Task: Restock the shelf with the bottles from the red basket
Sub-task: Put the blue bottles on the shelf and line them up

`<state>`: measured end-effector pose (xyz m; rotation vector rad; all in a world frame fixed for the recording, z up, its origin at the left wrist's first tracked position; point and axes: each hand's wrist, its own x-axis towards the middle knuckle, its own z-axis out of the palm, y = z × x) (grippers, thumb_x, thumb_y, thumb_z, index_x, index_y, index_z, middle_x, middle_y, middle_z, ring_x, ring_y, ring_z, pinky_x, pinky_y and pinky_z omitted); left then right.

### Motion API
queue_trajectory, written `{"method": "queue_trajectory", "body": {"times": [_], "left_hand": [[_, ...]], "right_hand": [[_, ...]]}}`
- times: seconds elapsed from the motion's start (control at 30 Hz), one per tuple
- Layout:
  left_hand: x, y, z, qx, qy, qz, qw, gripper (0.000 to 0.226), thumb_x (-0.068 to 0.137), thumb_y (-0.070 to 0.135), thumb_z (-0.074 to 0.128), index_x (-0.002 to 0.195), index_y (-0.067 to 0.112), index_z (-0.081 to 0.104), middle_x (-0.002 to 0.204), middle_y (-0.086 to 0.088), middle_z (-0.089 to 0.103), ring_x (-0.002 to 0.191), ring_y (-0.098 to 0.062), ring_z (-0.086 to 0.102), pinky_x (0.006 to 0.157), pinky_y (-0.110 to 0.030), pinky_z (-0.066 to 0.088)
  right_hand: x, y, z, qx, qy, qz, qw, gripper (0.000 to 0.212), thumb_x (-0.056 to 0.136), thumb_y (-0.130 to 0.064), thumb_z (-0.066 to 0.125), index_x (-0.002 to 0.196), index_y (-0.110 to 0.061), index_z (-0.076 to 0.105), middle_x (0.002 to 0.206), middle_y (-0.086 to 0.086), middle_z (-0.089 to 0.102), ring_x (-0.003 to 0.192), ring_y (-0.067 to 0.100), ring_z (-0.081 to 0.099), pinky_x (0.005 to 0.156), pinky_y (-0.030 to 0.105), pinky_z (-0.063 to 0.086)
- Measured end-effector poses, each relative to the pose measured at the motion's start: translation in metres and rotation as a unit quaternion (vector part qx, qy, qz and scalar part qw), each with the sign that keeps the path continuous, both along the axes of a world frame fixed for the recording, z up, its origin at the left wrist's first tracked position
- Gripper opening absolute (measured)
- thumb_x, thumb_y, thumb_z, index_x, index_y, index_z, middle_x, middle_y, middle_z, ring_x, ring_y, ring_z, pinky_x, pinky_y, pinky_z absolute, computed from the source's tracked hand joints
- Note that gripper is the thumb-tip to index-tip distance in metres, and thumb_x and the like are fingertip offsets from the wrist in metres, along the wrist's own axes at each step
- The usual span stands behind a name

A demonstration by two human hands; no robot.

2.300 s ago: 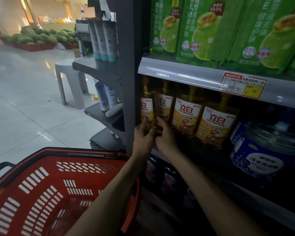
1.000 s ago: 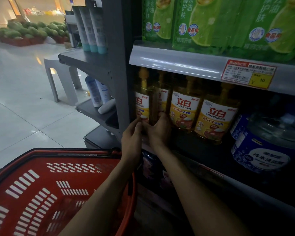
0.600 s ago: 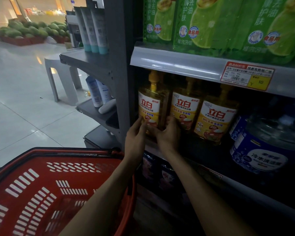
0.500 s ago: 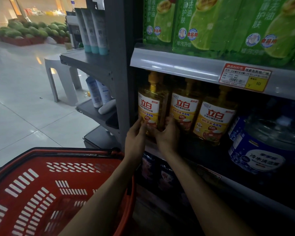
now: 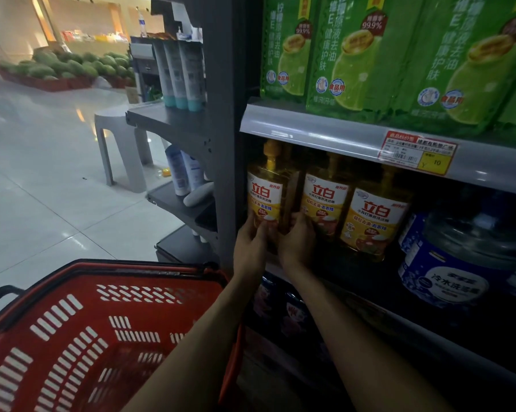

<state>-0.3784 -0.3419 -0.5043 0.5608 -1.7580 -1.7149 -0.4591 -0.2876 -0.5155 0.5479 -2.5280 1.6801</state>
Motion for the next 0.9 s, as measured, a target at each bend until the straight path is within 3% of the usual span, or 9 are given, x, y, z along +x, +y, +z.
{"method": "queue_trajectory", "body": {"times": [0.17, 0.27, 0.37, 0.43, 0.5, 0.67, 0.77, 0.9], "left_hand": [[-0.001, -0.004, -0.002, 0.003, 0.003, 0.010, 1.000, 0.033, 0.107, 0.033, 0.051, 0.139, 0.039, 0.059, 0.120, 0.019, 0.073, 0.109, 0.007, 0.066, 0.091, -0.021, 0.049], [0.002, -0.007, 0.000, -0.014, -0.007, -0.006, 1.000, 0.031, 0.105, 0.034, 0.056, 0.136, 0.038, 0.060, 0.120, 0.016, 0.074, 0.110, 0.002, 0.069, 0.093, -0.025, 0.053], [0.012, -0.007, 0.003, -0.110, -0.064, -0.018, 0.992, 0.033, 0.101, 0.043, 0.059, 0.134, 0.039, 0.059, 0.120, 0.014, 0.073, 0.109, -0.004, 0.070, 0.095, -0.037, 0.056], [0.023, -0.005, 0.007, -0.210, -0.132, -0.022, 0.968, 0.044, 0.098, 0.055, 0.057, 0.140, 0.043, 0.053, 0.134, 0.007, 0.064, 0.115, -0.013, 0.066, 0.098, -0.048, 0.056], [0.037, -0.003, 0.016, -0.293, -0.208, -0.025, 0.933, 0.060, 0.098, 0.054, 0.056, 0.154, 0.042, 0.037, 0.150, 0.000, 0.047, 0.126, -0.023, 0.059, 0.104, -0.052, 0.051], [0.077, -0.003, 0.038, -0.417, -0.280, -0.047, 0.864, 0.079, 0.091, 0.061, 0.053, 0.160, 0.045, 0.017, 0.164, -0.001, 0.030, 0.133, -0.026, 0.054, 0.107, -0.055, 0.049], [0.108, 0.006, 0.053, -0.477, -0.314, -0.045, 0.819, 0.082, 0.091, 0.065, 0.052, 0.161, 0.043, 0.014, 0.166, -0.006, 0.025, 0.146, -0.033, 0.040, 0.117, -0.061, 0.033], [0.158, 0.018, 0.073, -0.541, -0.356, -0.029, 0.762, 0.082, 0.094, 0.062, 0.052, 0.163, 0.037, 0.014, 0.171, -0.013, 0.015, 0.158, -0.034, 0.013, 0.124, -0.064, 0.016]], "right_hand": [[0.000, 0.000, -0.003, 0.009, 0.001, 0.003, 1.000, 0.066, 0.067, -0.066, 0.063, 0.119, -0.026, 0.060, 0.120, -0.004, 0.067, 0.112, 0.015, 0.065, 0.089, 0.040, 0.058], [-0.001, 0.005, -0.001, 0.013, -0.024, 0.027, 0.999, 0.060, 0.070, -0.057, 0.071, 0.122, -0.030, 0.058, 0.123, -0.006, 0.066, 0.117, 0.016, 0.064, 0.092, 0.044, 0.057], [0.005, 0.022, 0.004, 0.014, -0.020, 0.044, 0.999, 0.054, 0.079, -0.040, 0.080, 0.128, -0.032, 0.056, 0.129, -0.007, 0.063, 0.122, 0.017, 0.060, 0.095, 0.046, 0.056], [0.013, 0.037, 0.008, 0.030, 0.006, 0.053, 0.998, 0.061, 0.082, -0.035, 0.080, 0.136, -0.032, 0.052, 0.139, -0.006, 0.057, 0.130, 0.019, 0.054, 0.101, 0.047, 0.052], [0.022, 0.052, 0.013, 0.065, 0.035, 0.062, 0.995, 0.069, 0.083, -0.035, 0.080, 0.143, -0.030, 0.048, 0.149, -0.003, 0.049, 0.139, 0.022, 0.045, 0.108, 0.046, 0.046], [0.050, 0.086, 0.037, 0.159, 0.100, 0.114, 0.975, 0.083, 0.085, -0.043, 0.078, 0.154, -0.029, 0.034, 0.160, 0.001, 0.031, 0.148, 0.023, 0.030, 0.114, 0.049, 0.041], [0.071, 0.098, 0.056, 0.202, 0.149, 0.152, 0.956, 0.095, 0.087, -0.046, 0.076, 0.161, -0.028, 0.019, 0.167, 0.003, 0.012, 0.153, 0.025, 0.019, 0.121, 0.048, 0.032], [0.104, 0.102, 0.078, 0.292, 0.156, 0.183, 0.926, 0.112, 0.084, -0.067, 0.066, 0.161, -0.034, -0.009, 0.168, 0.004, -0.023, 0.156, 0.033, -0.013, 0.126, 0.055, 0.009]]}}
